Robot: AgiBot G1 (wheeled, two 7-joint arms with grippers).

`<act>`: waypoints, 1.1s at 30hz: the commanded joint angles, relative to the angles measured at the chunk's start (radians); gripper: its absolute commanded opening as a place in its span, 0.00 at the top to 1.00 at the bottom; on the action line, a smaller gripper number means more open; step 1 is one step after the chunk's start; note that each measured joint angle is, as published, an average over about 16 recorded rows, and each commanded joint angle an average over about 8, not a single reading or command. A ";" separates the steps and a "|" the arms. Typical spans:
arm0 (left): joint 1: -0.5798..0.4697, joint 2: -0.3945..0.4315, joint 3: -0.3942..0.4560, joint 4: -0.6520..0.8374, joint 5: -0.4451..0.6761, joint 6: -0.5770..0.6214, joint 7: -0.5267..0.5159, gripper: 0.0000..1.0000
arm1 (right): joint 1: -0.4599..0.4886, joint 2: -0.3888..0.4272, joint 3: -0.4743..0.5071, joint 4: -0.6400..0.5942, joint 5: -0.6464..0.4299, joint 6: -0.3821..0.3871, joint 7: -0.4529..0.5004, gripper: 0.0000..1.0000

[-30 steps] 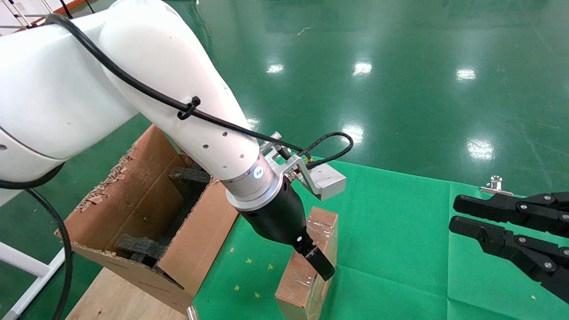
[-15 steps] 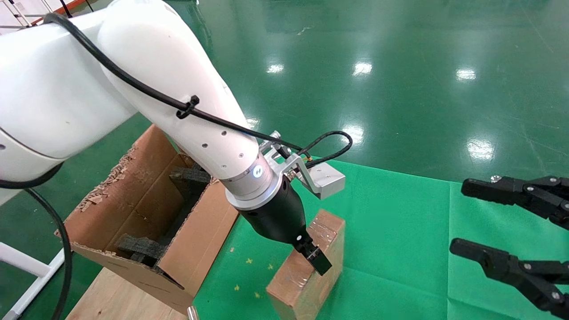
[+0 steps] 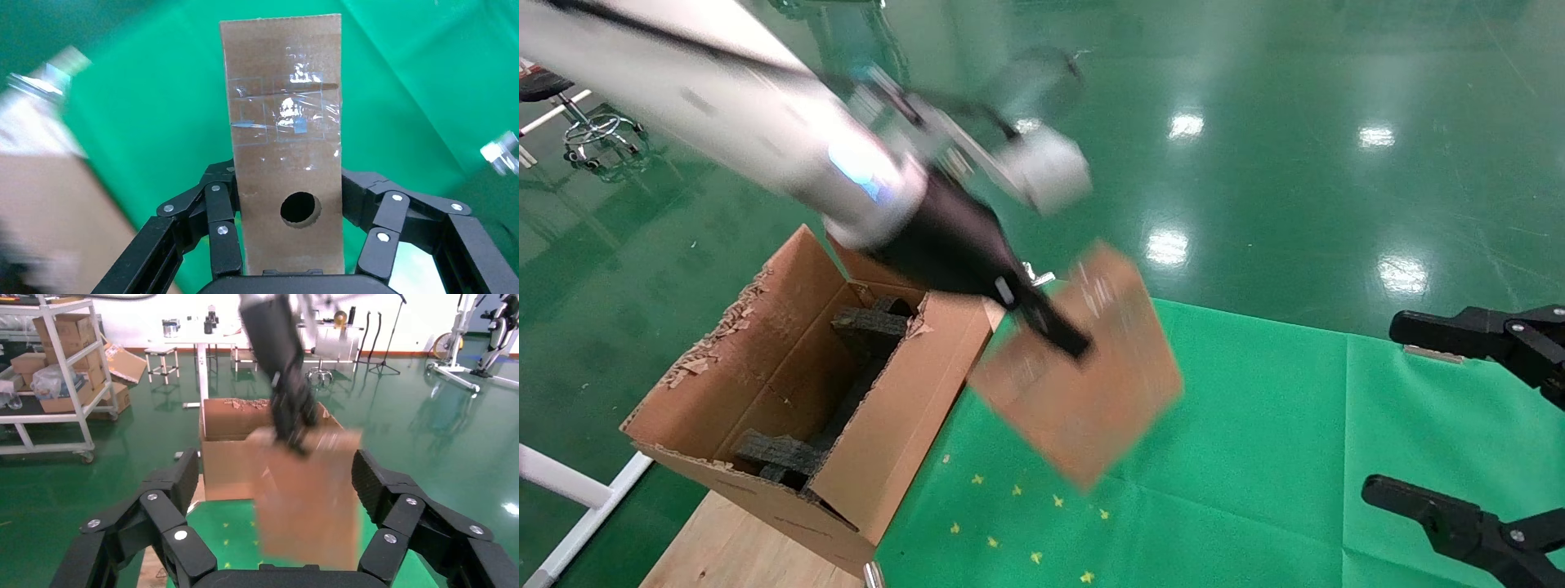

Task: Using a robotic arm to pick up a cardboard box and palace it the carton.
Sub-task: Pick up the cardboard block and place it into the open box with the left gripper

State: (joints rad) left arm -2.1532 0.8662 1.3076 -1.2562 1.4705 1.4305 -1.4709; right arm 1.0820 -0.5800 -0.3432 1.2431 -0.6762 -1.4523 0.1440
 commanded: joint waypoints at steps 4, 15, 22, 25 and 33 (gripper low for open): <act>-0.094 -0.103 -0.058 0.078 0.014 -0.011 0.146 1.00 | 0.000 0.000 0.000 0.000 0.000 0.000 0.000 0.00; -0.192 -0.213 -0.028 0.300 0.202 0.012 0.453 1.00 | 0.000 0.000 0.000 0.000 0.000 0.000 0.000 0.00; -0.102 -0.232 0.021 0.479 0.255 -0.028 0.601 1.00 | 0.000 0.000 0.000 0.000 0.000 0.000 0.000 0.00; -0.060 -0.216 0.034 0.584 0.253 -0.044 0.632 1.00 | 0.000 0.000 0.000 0.000 0.000 0.000 0.000 0.00; 0.009 -0.153 0.060 0.808 0.283 -0.121 0.715 1.00 | 0.000 0.000 0.000 0.000 0.000 0.000 0.000 0.00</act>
State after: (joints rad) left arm -2.1470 0.7140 1.3637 -0.4518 1.7479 1.3105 -0.7648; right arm 1.0820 -0.5800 -0.3433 1.2431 -0.6761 -1.4523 0.1440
